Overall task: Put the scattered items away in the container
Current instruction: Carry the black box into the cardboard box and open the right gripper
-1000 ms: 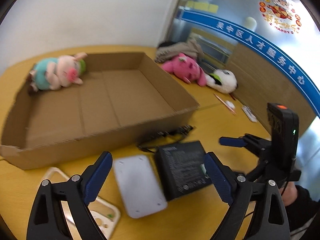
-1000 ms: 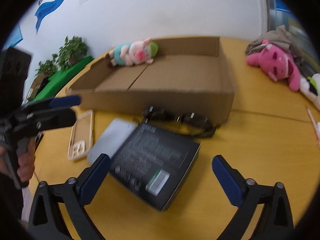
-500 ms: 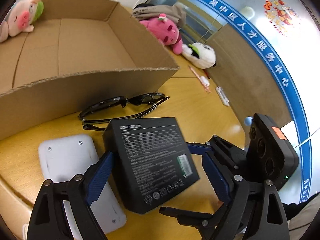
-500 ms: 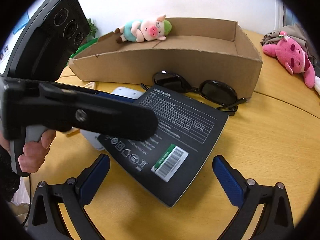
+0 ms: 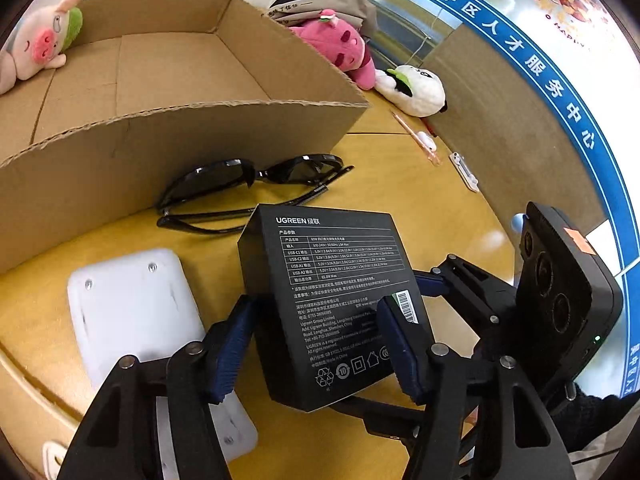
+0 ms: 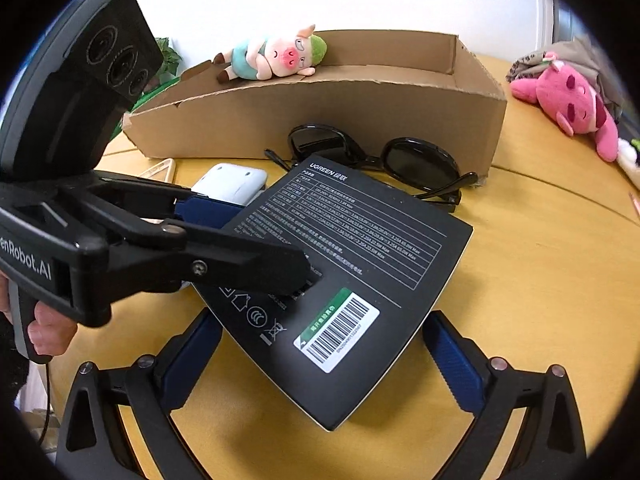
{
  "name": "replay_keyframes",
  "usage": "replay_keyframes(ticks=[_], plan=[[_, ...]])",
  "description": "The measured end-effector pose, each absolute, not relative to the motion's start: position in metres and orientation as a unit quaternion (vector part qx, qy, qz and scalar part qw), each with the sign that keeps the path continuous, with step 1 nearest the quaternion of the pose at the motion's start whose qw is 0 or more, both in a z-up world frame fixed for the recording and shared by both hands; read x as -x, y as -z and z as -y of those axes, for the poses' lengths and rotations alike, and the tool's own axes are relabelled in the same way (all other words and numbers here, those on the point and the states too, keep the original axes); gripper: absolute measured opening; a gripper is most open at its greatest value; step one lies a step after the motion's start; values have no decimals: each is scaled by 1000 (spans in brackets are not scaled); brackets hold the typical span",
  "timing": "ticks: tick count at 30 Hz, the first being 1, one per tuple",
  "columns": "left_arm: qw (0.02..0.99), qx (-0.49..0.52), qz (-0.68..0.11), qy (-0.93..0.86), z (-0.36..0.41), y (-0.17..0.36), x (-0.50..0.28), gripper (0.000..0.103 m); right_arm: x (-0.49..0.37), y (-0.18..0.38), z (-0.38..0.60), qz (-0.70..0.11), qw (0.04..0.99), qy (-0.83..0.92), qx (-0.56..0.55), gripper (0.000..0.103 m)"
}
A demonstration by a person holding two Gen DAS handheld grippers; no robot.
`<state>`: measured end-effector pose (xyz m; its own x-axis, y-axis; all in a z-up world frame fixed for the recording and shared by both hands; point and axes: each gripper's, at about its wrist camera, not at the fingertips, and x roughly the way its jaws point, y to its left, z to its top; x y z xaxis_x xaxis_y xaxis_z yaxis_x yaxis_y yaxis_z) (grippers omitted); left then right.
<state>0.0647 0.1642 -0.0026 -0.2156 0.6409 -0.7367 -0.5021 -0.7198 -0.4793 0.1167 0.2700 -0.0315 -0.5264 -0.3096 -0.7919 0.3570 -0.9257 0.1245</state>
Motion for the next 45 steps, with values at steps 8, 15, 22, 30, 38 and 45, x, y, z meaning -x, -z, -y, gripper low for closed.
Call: replay_keyframes(ticks=[8, 15, 22, 30, 38, 45], plan=[[364, 449, 58, -814, -150, -44, -88, 66, -134, -18, -253, -60, 185, 901, -389, 99], [349, 369, 52, -860, -118, -120, -89, 66, -119, -90, -228, -96, 204, 922, -315, 99], [322, 300, 35, -897, -83, -196, -69, 66, -85, -160, -196, -114, 234, 932, -250, 99], [303, 260, 38, -916, -46, -257, -10, 66, -22, -219, -176, -136, 258, 933, -209, 99], [305, 256, 50, -916, -34, -271, 68, 66, 47, -240, -181, -129, 268, 930, -217, 99], [299, 282, 70, -909, -39, -244, 135, 65, 115, -215, -189, -122, 277, 919, -254, 99]])
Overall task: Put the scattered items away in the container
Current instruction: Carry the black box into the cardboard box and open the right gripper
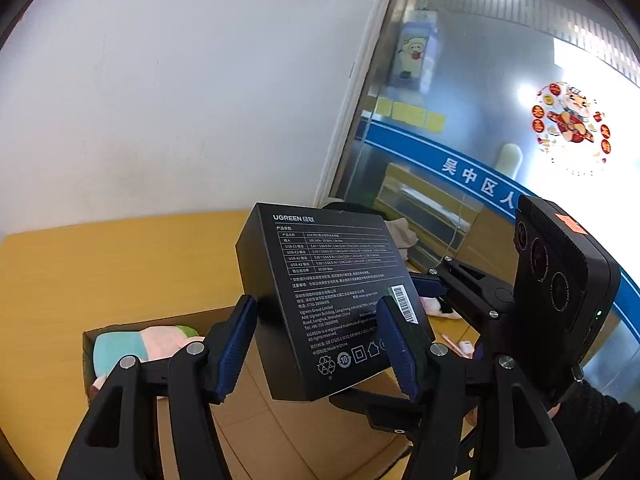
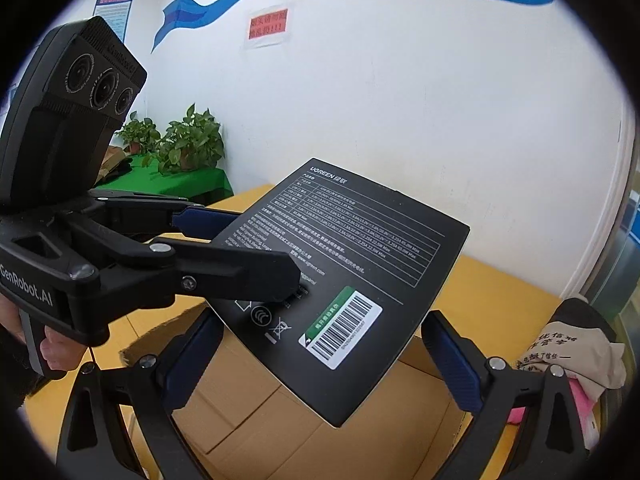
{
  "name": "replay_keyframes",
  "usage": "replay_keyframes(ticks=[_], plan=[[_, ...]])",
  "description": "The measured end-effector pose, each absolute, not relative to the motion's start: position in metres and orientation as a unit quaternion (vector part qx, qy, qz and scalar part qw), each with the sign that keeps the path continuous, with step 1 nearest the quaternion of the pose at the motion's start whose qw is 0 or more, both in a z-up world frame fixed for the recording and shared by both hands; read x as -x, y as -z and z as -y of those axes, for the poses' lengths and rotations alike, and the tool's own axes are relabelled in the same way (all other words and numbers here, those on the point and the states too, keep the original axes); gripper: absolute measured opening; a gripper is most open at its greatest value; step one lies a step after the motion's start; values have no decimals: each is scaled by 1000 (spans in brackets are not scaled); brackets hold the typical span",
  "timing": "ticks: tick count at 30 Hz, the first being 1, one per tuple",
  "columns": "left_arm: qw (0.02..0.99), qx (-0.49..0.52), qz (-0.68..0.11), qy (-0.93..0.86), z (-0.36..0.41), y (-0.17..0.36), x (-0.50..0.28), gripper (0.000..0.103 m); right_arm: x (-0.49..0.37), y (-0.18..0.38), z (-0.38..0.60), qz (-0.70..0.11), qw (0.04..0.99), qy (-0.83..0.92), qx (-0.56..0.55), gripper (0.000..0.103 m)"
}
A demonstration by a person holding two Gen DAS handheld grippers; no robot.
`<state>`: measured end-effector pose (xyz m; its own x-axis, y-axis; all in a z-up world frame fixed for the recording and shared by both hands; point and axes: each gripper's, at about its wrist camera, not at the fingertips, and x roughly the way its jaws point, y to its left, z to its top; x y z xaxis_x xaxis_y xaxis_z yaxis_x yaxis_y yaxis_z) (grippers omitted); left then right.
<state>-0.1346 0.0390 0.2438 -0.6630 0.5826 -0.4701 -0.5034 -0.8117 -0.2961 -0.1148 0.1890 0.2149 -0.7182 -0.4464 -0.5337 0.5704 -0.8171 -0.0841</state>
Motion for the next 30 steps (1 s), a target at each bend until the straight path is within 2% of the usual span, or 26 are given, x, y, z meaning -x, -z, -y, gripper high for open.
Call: replay_keyframes(ticks=[9, 16, 28, 30], plan=[[282, 355, 102, -885, -53, -160, 214, 65, 191, -132, -196, -93, 286, 897, -325, 99], [279, 406, 123, -862, -64, -89, 245, 65, 214, -70, -202, -84, 286, 877, -376, 99], [220, 498, 114, -831, -83, -18, 272, 65, 250, 4, -204, -81, 270, 830, -482, 99], [208, 507, 100, -830, -86, -14, 273, 60, 252, 10, -202, -82, 262, 831, -485, 99]])
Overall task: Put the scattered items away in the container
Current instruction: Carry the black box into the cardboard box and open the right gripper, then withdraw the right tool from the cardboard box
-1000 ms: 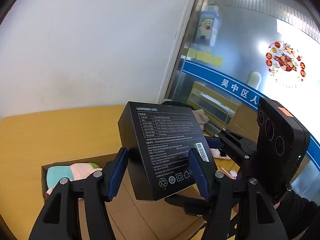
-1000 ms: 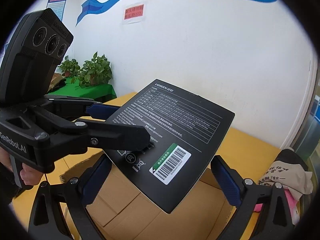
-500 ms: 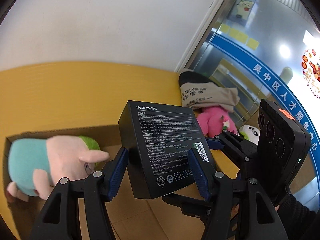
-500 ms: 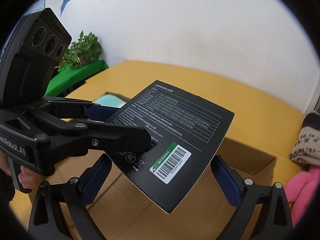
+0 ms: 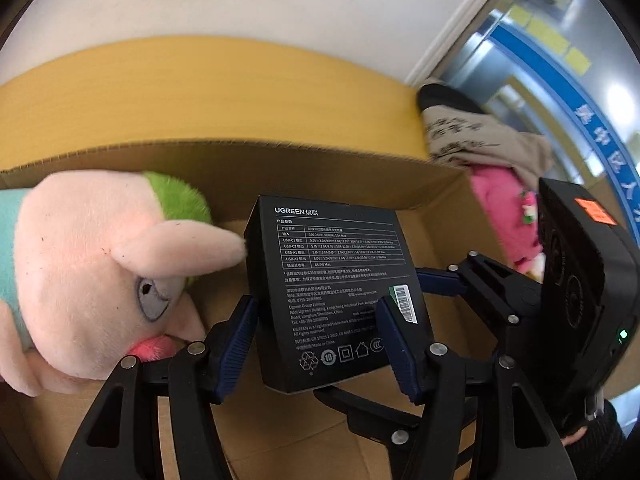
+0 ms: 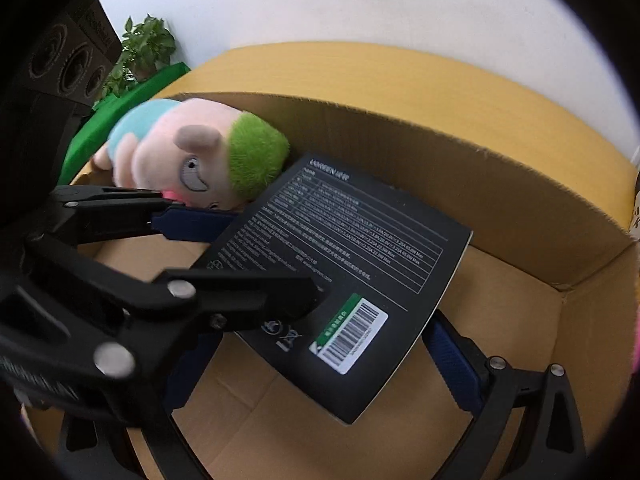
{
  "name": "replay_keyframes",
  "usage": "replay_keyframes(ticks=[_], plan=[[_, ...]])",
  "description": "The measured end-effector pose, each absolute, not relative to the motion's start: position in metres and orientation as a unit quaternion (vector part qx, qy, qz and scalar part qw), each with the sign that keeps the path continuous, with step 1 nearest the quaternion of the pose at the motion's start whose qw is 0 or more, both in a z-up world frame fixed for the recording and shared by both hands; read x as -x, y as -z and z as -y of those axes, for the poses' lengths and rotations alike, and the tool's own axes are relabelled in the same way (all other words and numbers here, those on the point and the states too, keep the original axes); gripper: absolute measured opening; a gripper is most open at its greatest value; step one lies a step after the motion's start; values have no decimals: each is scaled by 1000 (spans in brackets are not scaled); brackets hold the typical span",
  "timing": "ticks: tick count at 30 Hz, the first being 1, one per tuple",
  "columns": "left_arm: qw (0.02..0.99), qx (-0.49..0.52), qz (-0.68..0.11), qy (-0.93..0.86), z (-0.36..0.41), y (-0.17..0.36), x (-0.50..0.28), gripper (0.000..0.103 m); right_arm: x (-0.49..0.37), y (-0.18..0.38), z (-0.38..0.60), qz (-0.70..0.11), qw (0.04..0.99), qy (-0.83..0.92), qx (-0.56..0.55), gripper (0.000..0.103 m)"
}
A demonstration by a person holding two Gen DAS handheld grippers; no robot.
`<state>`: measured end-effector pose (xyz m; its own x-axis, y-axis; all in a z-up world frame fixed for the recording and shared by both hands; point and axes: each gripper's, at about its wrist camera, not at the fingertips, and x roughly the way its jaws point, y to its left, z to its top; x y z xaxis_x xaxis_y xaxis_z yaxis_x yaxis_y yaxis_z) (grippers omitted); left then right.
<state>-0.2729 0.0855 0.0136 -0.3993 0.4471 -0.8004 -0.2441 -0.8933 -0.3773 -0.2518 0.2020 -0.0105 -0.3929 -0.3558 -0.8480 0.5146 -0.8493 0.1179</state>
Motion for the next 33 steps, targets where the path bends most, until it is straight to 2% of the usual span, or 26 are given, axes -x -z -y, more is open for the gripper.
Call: replay_keyframes(ticks=[4, 7, 15, 19, 20, 22, 23, 24, 25, 26, 27, 28, 29, 30, 31, 32, 33], plan=[[189, 497, 92, -842, -81, -21, 263, 62, 249, 9, -209, -78, 234, 838, -487, 100], [174, 461, 92, -865, -71, -47, 242, 63, 234, -8, -217, -89, 218, 850, -471, 100], [131, 302, 36, -944, -36, -143, 108, 103, 138, -91, -250, -61, 214, 908, -355, 100], [94, 269, 20, -958, -26, -163, 48, 103, 67, -128, -252, -27, 215, 936, -276, 99], [79, 267, 19, -960, -27, -164, 37, 103, 51, -132, -253, -25, 217, 940, -263, 97], [61, 270, 19, -961, -23, -162, 14, 103, 32, -134, -241, -31, 206, 944, -256, 69], [61, 275, 22, -959, -22, -159, 6, 101, 24, -134, -238, -30, 199, 945, -259, 36], [65, 285, 27, -956, -21, -156, -3, 84, 16, -133, -241, -23, 192, 945, -265, 22], [70, 295, 32, -952, -21, -152, -10, 67, 10, -131, -242, -12, 188, 944, -272, 23], [69, 308, 38, -948, -20, -147, -14, 25, 5, -129, -243, -5, 184, 943, -277, 23], [69, 327, 47, -941, -18, -141, -17, 15, 0, -126, -243, -1, 178, 942, -284, 23], [71, 343, 54, -935, -16, -137, -19, 15, -4, -124, -244, 3, 175, 942, -288, 23], [74, 348, 57, -933, -16, -134, -23, 16, -9, -122, -246, 10, 176, 941, -288, 34], [74, 349, 56, -932, -16, -132, -28, 26, -13, -122, -247, 18, 177, 941, -289, 67], [69, 348, 52, -933, -17, -130, -33, 41, -17, -122, -247, 20, 174, 941, -288, 84], [61, 345, 50, -935, -17, -130, -39, 81, -23, -123, -247, 19, 168, 944, -284, 94], [51, 334, 48, -940, -17, -131, -47, 102, -28, -125, -247, 17, 165, 946, -278, 94]])
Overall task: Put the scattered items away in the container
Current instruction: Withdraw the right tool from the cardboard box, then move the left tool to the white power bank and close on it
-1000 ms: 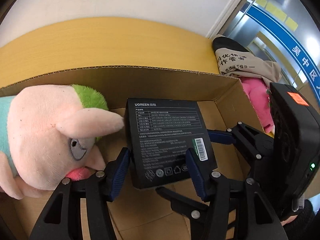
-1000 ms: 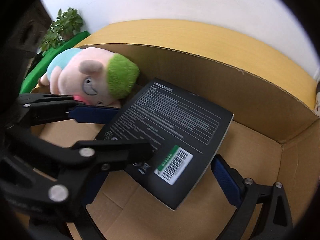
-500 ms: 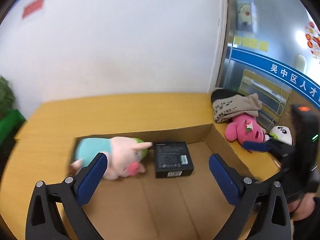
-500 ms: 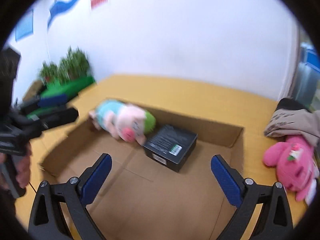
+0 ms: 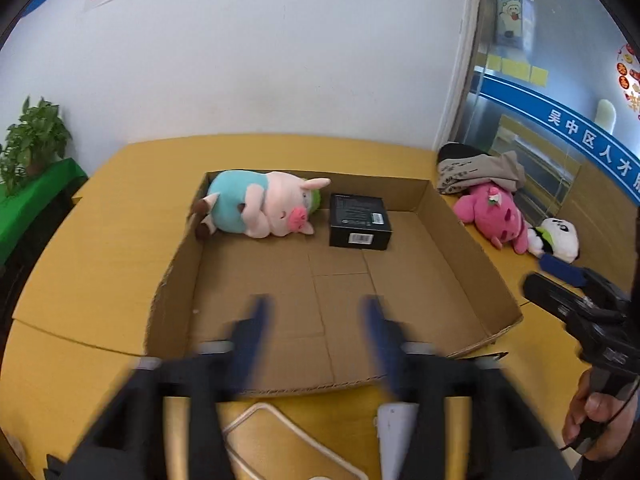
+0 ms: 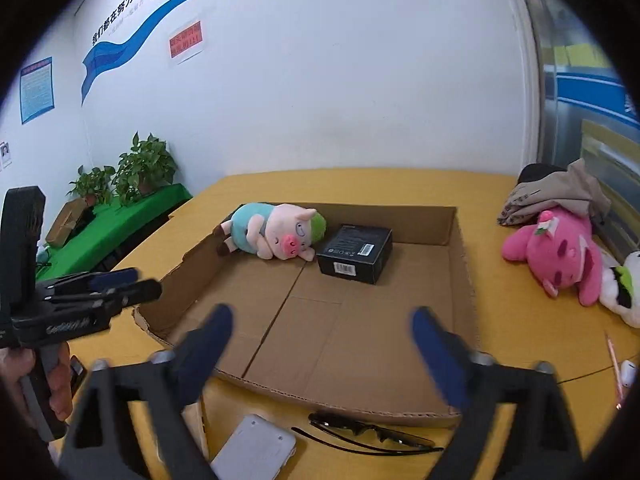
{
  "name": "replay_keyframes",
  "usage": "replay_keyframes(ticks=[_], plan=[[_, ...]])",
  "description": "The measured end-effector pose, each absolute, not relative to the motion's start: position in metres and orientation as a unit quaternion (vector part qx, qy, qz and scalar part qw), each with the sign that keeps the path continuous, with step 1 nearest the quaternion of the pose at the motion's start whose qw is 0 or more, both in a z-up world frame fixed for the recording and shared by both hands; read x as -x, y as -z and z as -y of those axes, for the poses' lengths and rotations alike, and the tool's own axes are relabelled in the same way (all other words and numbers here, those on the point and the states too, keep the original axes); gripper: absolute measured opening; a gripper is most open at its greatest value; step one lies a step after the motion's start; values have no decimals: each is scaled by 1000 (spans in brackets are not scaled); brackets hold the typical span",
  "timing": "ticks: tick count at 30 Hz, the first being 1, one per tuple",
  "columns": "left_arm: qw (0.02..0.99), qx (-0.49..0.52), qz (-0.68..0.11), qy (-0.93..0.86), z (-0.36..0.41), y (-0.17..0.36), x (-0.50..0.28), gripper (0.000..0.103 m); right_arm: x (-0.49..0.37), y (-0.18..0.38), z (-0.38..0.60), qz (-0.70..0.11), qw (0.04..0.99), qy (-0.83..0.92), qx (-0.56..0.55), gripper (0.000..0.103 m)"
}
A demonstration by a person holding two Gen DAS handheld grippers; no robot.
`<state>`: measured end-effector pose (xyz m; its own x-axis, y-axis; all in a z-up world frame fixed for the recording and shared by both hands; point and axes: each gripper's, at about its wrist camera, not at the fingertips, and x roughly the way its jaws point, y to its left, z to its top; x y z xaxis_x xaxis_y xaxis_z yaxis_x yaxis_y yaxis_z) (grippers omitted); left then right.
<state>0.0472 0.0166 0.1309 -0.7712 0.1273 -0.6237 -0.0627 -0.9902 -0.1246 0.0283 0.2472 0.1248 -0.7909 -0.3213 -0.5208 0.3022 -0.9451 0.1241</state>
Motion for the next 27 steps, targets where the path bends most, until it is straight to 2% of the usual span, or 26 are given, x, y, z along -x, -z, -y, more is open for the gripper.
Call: replay_keyframes(ticks=[9, 27], plan=[[73, 328, 43, -941, -20, -123, -74, 103, -51, -114, -249, 16, 149, 942, -300, 94], [99, 344, 43, -933, -38, -108, -71, 103, -52, -101, -252, 11, 134, 937, -321, 94]])
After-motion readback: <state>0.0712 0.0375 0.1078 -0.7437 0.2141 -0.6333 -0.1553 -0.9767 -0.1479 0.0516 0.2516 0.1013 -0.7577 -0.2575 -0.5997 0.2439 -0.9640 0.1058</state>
